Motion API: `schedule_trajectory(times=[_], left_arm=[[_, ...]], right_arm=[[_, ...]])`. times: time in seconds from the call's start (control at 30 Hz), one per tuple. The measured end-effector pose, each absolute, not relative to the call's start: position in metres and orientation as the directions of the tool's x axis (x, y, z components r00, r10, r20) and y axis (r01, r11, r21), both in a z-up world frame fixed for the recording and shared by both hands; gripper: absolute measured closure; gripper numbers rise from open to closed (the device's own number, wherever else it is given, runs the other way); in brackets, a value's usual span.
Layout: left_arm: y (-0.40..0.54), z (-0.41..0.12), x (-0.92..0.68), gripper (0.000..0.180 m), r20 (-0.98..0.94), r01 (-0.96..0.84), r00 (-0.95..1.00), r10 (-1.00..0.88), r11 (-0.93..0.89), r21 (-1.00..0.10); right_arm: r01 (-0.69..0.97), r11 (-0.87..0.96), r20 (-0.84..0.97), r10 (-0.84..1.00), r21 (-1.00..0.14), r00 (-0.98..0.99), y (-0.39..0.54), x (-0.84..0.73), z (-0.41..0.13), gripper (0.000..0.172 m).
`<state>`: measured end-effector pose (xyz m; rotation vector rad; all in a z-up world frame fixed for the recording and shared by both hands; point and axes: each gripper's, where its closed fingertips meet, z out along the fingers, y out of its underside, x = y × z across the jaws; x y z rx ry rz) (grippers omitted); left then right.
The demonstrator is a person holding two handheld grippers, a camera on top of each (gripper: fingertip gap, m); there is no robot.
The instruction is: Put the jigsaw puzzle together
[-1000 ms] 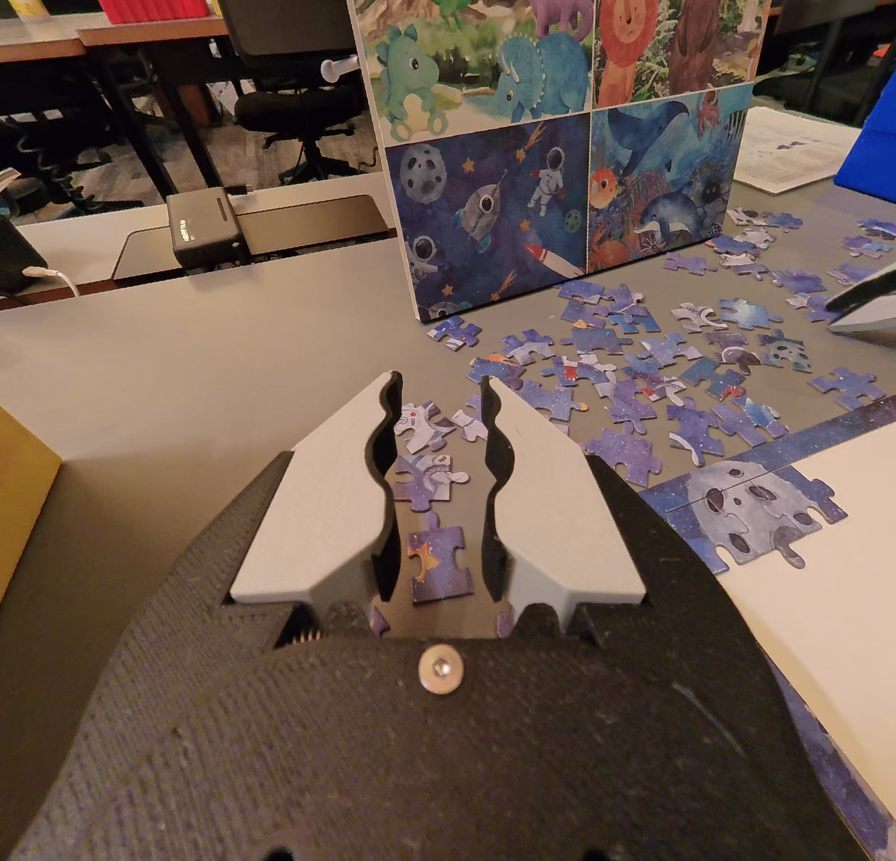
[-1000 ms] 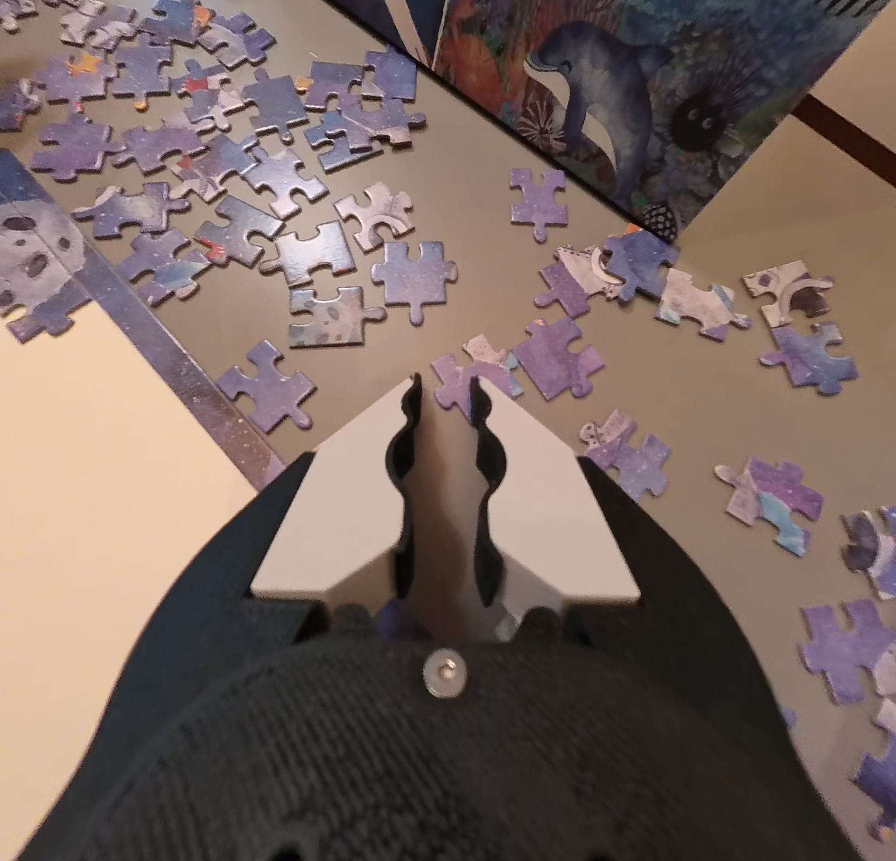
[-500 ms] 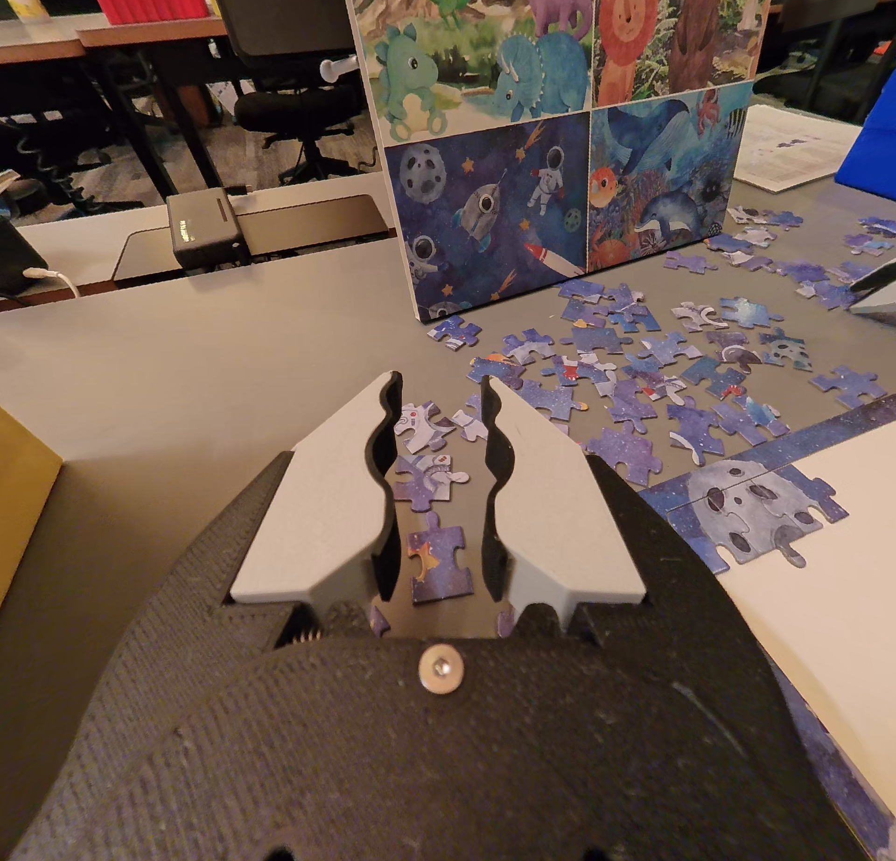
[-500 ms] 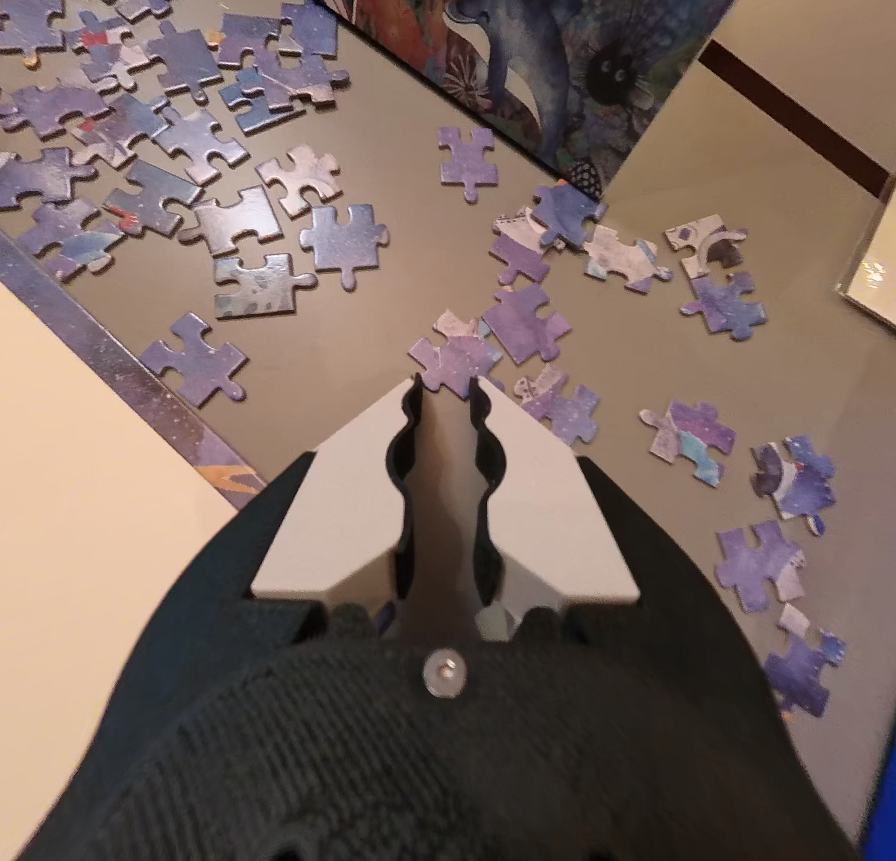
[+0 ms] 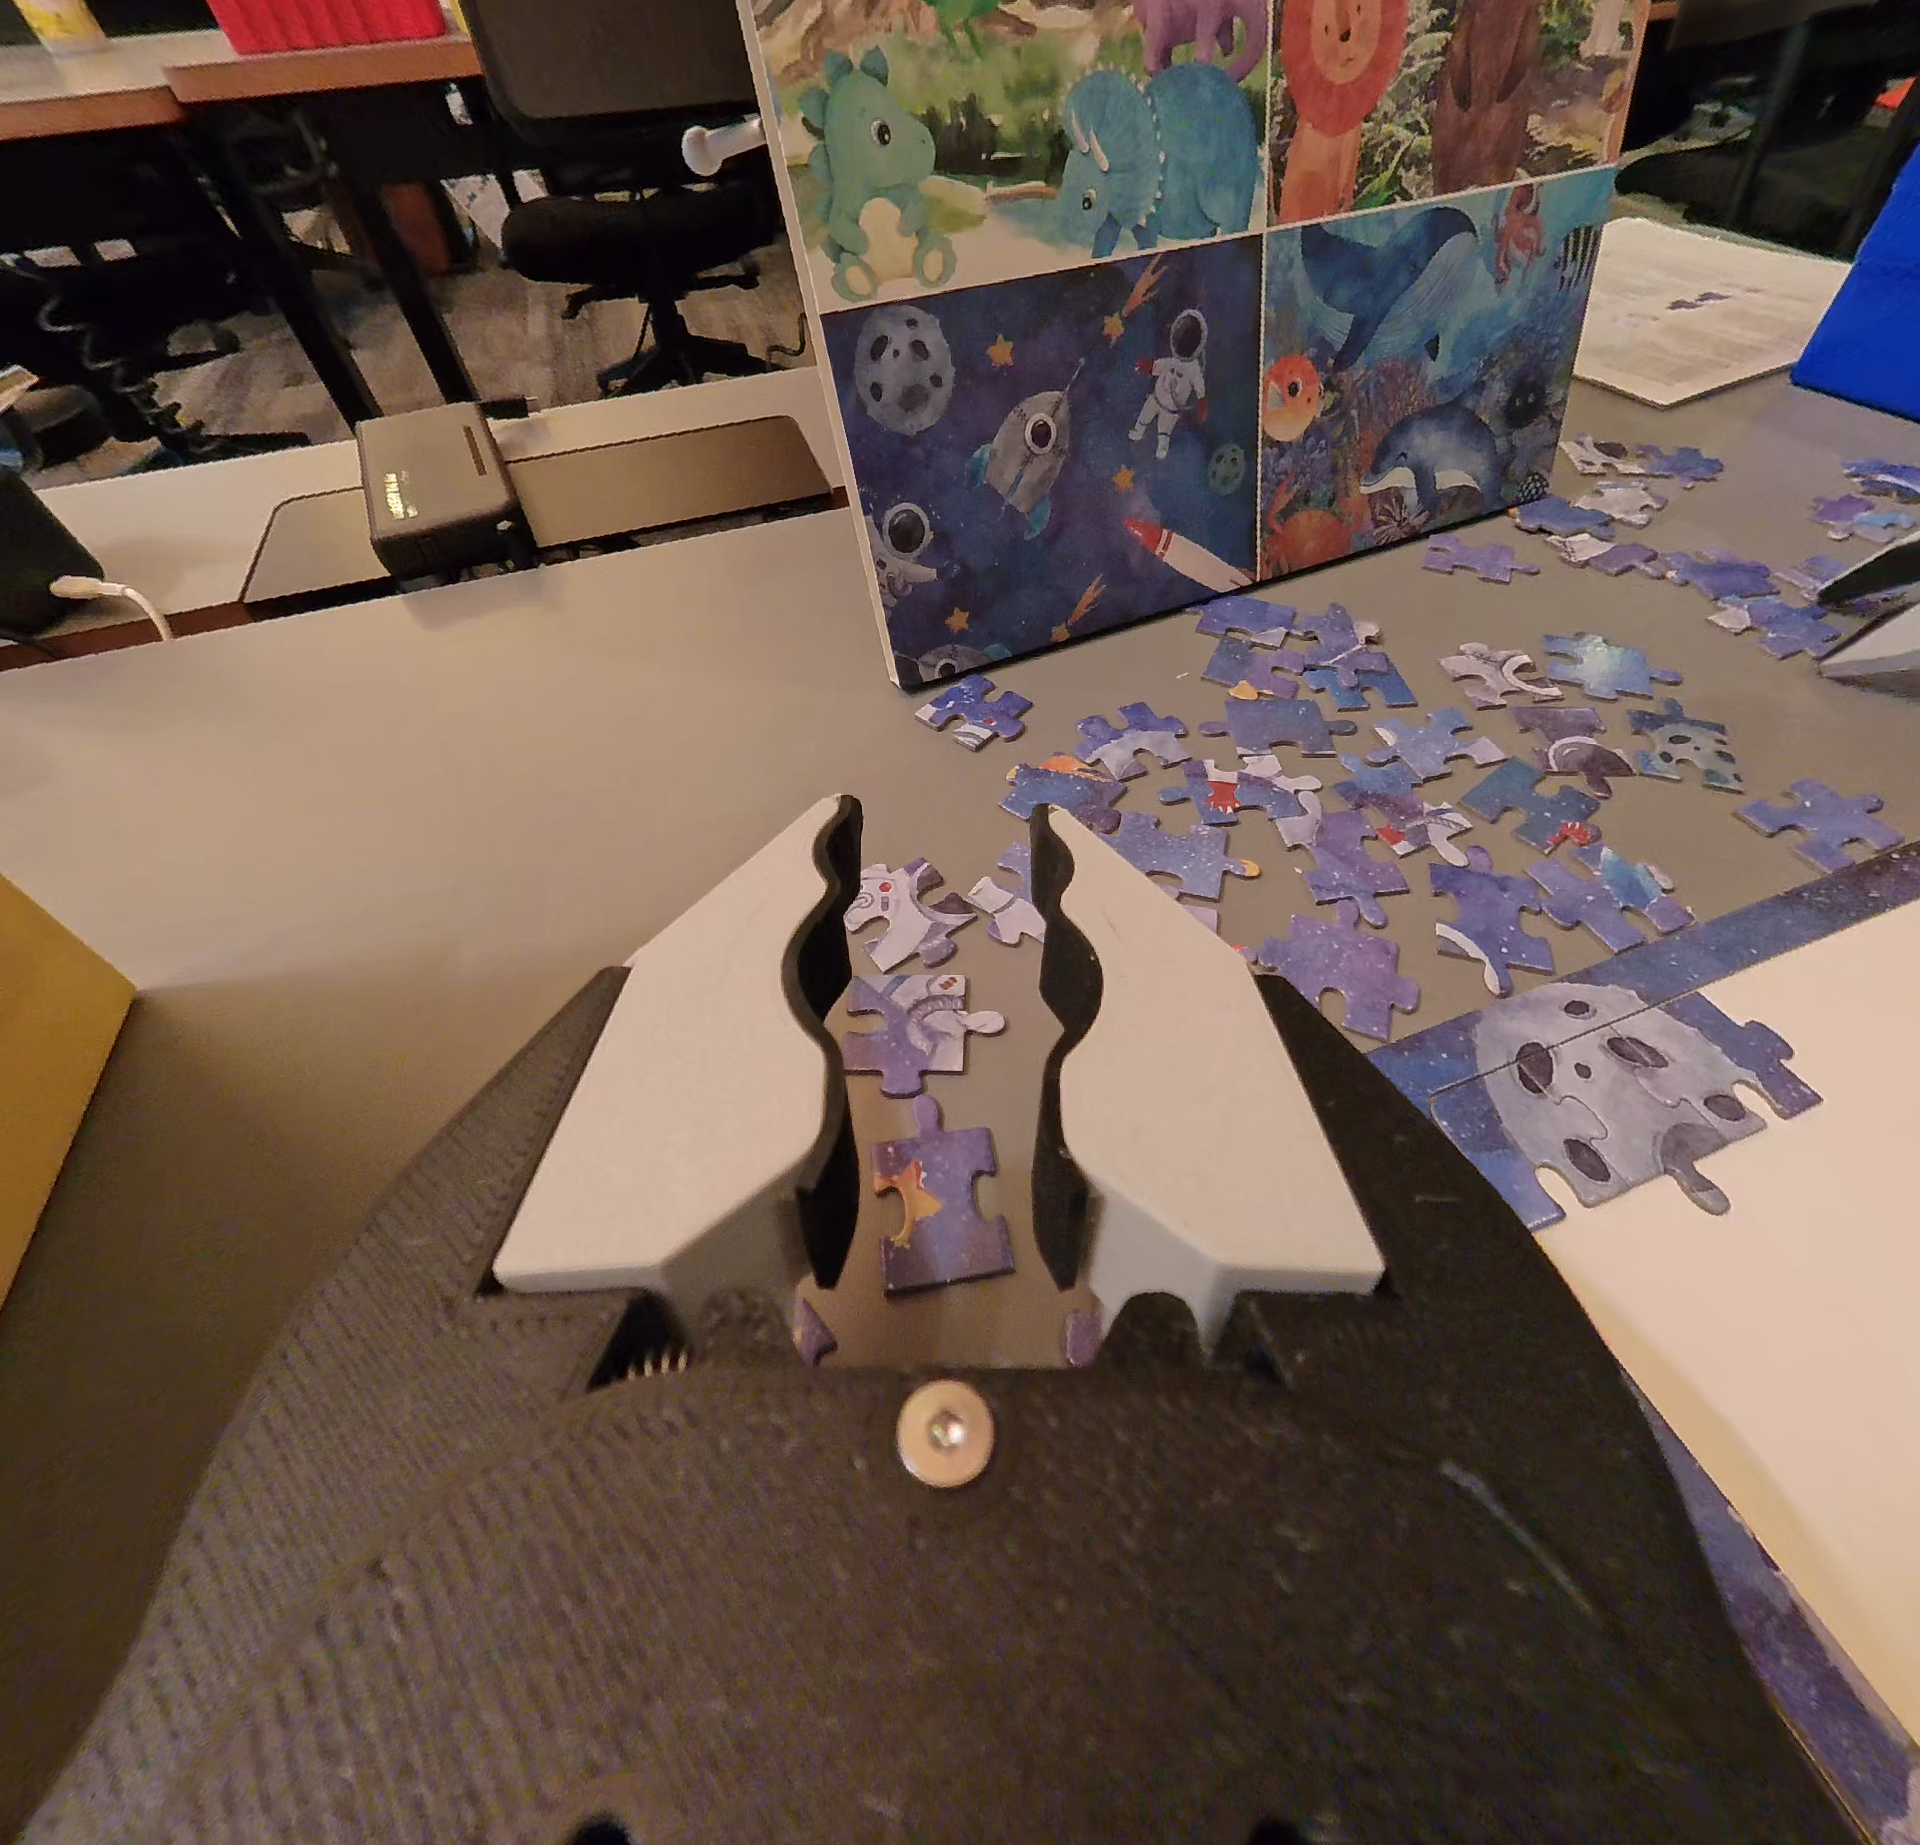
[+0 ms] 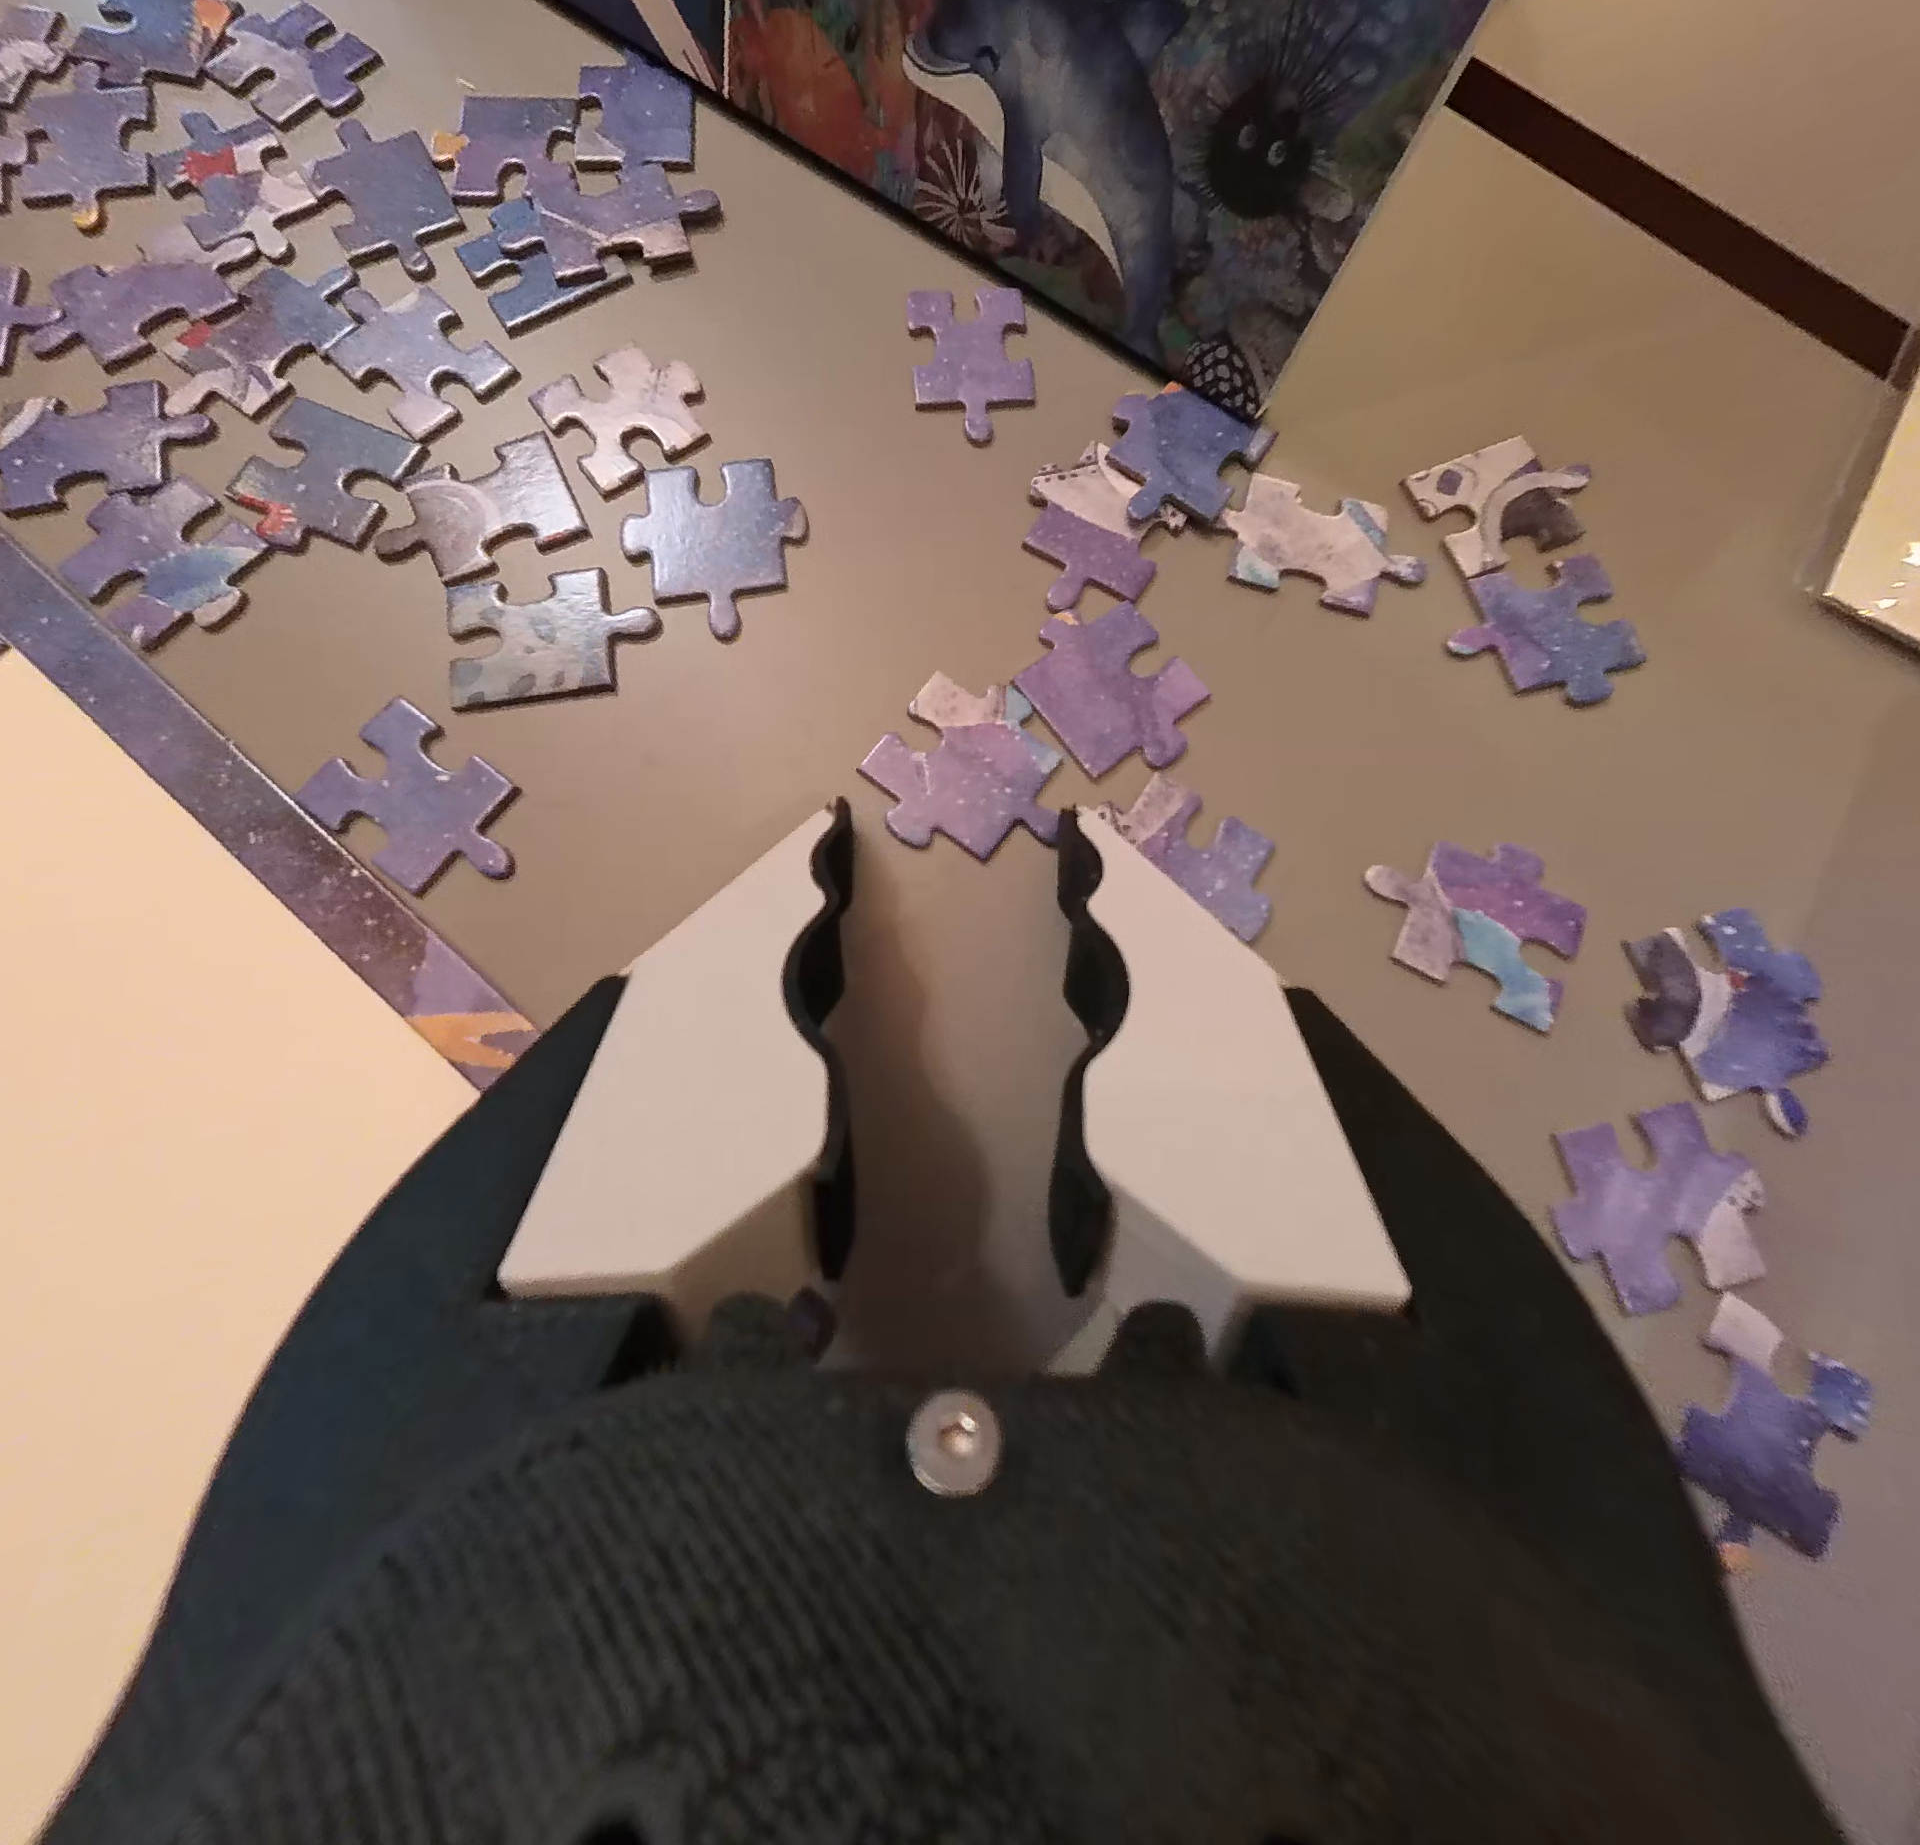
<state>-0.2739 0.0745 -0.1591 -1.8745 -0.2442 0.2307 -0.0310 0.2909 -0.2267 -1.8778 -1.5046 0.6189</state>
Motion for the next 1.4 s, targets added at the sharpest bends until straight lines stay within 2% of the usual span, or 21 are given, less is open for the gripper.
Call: schedule_trajectory(times=[0.6, 0.8, 1.4], left_arm=[[0.074, -0.156, -0.276, 0.151, -0.041, 0.049, 0.955, 0.295, -0.294, -0.955], [0.066, -0.143, -0.285, 0.164, 0.022, 0.103, 0.939, 0.344, -0.218, -0.971], [0.064, -0.142, -0.29, 0.174, -0.005, 0.083, 0.926, 0.376, -0.218, -0.972]], right_arm=[[0.656, -0.144, 0.017, 0.972, -0.741, 0.234, 0.291, -0.032, -0.227, 0.135], [0.652, -0.143, 0.018, 0.972, -0.745, 0.234, 0.291, -0.032, -0.227, 0.135], [0.645, -0.14, 0.018, 0.973, -0.751, 0.232, 0.291, -0.032, -0.227, 0.135]])
